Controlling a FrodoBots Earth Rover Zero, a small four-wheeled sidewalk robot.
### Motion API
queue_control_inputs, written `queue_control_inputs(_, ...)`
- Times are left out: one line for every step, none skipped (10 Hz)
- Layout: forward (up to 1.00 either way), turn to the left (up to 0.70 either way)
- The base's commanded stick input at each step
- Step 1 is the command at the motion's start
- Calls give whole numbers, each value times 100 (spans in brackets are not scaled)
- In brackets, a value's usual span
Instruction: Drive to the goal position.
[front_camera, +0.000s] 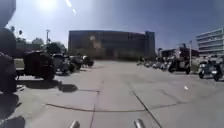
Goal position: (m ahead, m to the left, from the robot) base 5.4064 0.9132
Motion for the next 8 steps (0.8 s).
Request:
queue_control_inputs(41, 0)
queue_control_inputs(78, 0)
queue_control_inputs(85, 0)
queue_control_inputs(85, 0)
queue_control_inputs(85, 0)
queue_control_inputs(85, 0)
queue_control_inputs(85, 0)
queue_control_inputs(85, 0)
